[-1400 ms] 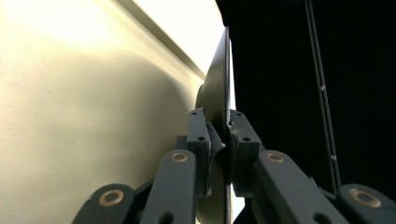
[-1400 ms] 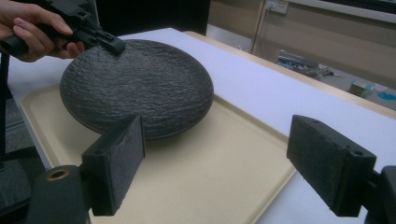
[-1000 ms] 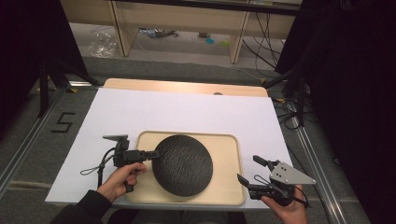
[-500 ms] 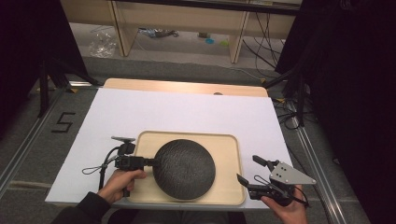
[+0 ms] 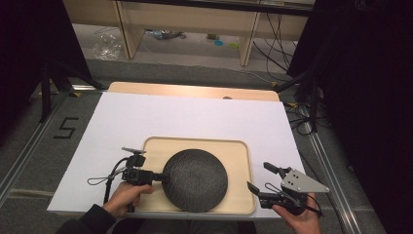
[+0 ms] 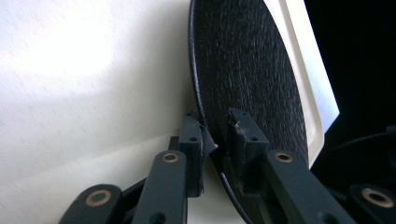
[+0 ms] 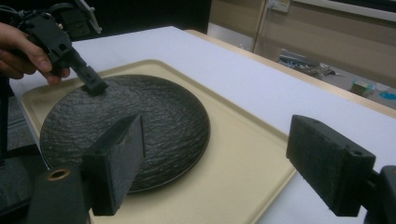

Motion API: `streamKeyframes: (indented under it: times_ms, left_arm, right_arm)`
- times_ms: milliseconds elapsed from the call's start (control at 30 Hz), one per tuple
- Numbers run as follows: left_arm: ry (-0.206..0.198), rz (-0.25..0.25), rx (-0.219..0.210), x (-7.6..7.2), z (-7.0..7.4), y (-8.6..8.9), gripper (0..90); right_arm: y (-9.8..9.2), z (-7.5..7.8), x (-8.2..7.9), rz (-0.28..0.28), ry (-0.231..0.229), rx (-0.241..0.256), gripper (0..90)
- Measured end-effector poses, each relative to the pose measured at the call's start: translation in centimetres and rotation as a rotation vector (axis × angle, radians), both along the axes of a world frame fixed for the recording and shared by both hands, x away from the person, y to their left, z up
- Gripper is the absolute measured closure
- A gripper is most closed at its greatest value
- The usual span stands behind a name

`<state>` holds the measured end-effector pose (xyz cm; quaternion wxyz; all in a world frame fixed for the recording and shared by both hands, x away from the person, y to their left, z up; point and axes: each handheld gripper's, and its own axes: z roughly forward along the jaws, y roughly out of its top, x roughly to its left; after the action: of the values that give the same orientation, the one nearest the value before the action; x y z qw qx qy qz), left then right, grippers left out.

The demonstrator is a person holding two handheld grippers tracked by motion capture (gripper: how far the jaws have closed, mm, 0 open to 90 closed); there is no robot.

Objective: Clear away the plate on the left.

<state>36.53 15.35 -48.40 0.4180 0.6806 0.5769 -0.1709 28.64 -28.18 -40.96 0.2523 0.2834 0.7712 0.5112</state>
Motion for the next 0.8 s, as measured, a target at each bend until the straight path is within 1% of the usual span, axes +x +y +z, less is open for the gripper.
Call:
streamKeyframes:
  times_ms: [33,67,100,133,167,200,233,267,300,333,367,433,500,533,567,600,633,667,700,767,800]
  left_arm:
    - [0.015,0.006,0.003,-0.2,0.0,-0.1,75.2]
    - [0.014,0.001,0.011,-0.3,0.0,-0.1,74.7]
    - [0.012,-0.001,0.025,-0.5,0.0,-0.1,74.2]
    - [-0.030,-0.034,0.057,-0.4,0.0,0.1,74.1]
    - [-0.054,-0.048,0.088,-0.4,0.0,0.2,73.1]
    - [-0.068,-0.067,0.127,-0.5,0.0,0.3,72.9]
    - [-0.080,-0.075,0.131,-0.5,0.1,0.4,73.1]
    - [-0.068,-0.047,0.121,-0.5,0.2,0.3,73.5]
    - [-0.074,-0.068,0.131,-0.5,0.2,0.5,73.7]
    - [-0.073,-0.044,0.124,-0.6,0.3,0.3,72.6]
    - [-0.078,-0.056,0.121,-0.5,0.3,0.3,70.8]
    - [-0.088,-0.062,0.131,-0.6,0.4,0.2,68.5]
    - [-0.095,-0.079,0.140,-0.5,0.5,0.2,65.8]
    - [-0.101,-0.081,0.156,-0.5,0.7,0.1,64.6]
    - [-0.117,-0.063,0.161,-0.6,0.8,-0.1,63.5]
    - [-0.132,-0.072,0.170,-0.6,1.0,0.0,62.5]
    - [-0.138,-0.050,0.154,-0.7,1.1,-0.1,61.9]
    - [-0.138,-0.072,0.154,-0.6,1.2,0.1,60.7]
    - [-0.143,-0.062,0.146,-0.6,1.3,0.0,60.0]
    - [-0.150,-0.057,0.156,-0.6,1.4,-0.1,58.5]
    - [-0.149,-0.062,0.166,-0.6,1.5,-0.2,56.9]
  right_arm:
    - [0.0,0.0,0.0,-0.001,0.004,-0.004,20.7]
    - [0.0,0.0,0.0,-0.003,0.005,-0.006,20.7]
    - [0.1,0.0,0.0,-0.006,-0.004,0.001,20.7]
    - [0.0,0.0,0.0,-0.002,-0.004,0.003,20.7]
    - [0.1,0.0,0.0,-0.001,-0.005,0.003,20.7]
    - [0.1,0.0,0.0,-0.003,-0.004,0.002,20.7]
    - [0.1,-0.1,0.0,-0.004,-0.002,-0.003,20.7]
    - [0.1,0.0,0.0,-0.004,-0.001,-0.003,20.7]
    - [0.1,0.0,0.0,-0.003,-0.004,0.001,20.7]
    - [0.1,0.0,0.0,-0.005,-0.007,0.004,20.8]
    - [0.1,0.0,0.0,-0.002,-0.004,0.001,20.7]
    - [0.0,-0.1,0.0,0.000,0.003,-0.006,20.7]
    - [0.0,0.0,0.0,-0.004,-0.004,0.002,20.7]
    - [0.0,0.0,0.0,-0.003,-0.008,0.003,20.7]
    - [0.0,0.0,0.0,0.000,-0.002,0.001,20.7]
    - [0.0,-0.1,0.0,-0.002,0.005,-0.006,20.7]
    - [0.0,-0.1,0.0,-0.005,0.006,-0.007,20.7]
    - [-0.1,0.0,0.0,-0.003,0.008,-0.001,20.7]
    - [-0.1,0.0,0.0,-0.002,0.003,0.001,20.7]
    - [-0.1,-0.1,0.1,-0.002,-0.003,0.005,20.7]
    - [-0.1,-0.2,0.2,-0.004,0.005,-0.005,20.7]
